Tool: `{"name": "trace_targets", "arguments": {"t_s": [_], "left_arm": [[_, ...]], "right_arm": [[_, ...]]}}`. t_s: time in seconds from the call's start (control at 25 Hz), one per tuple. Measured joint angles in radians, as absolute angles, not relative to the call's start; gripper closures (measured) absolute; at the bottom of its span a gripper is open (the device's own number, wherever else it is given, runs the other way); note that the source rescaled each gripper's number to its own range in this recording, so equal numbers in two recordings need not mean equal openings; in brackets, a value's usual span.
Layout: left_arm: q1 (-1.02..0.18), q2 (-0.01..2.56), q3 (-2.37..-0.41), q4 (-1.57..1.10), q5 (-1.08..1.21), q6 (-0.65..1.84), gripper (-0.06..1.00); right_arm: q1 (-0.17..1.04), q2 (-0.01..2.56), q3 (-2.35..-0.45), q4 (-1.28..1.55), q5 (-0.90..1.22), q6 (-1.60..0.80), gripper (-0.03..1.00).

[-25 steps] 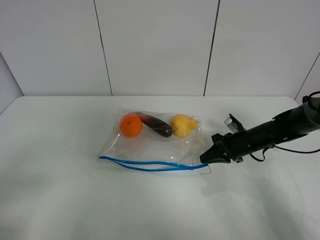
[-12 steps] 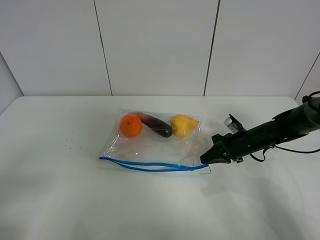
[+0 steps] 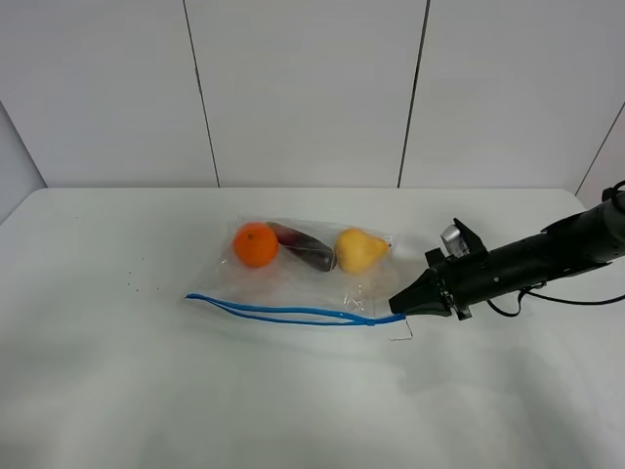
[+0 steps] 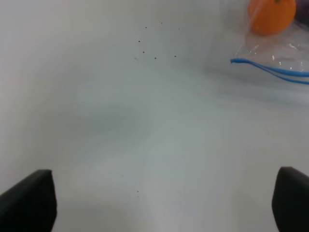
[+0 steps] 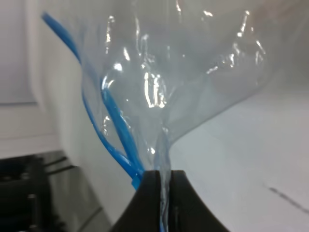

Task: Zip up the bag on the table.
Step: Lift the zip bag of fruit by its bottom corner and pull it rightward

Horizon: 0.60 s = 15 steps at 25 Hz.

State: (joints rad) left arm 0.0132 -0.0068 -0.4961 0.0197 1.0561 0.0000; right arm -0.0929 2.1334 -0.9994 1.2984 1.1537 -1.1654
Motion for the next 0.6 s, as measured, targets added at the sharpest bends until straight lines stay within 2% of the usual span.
{"name": "trace_targets", "arguments": {"t_s": [0.24, 0.6], "left_arm": [[0.013, -0.007, -0.496, 0.02, 1.056, 0.0, -0.06], [0.013, -0.007, -0.496, 0.02, 1.056, 0.0, -0.06]], "right_arm": [[-0.164, 2.133, -0.999, 1.317, 1.202, -1.126, 0.97], [-0.143, 2.097, -0.999, 1.286, 1.206, -1.056, 0.97]]}}
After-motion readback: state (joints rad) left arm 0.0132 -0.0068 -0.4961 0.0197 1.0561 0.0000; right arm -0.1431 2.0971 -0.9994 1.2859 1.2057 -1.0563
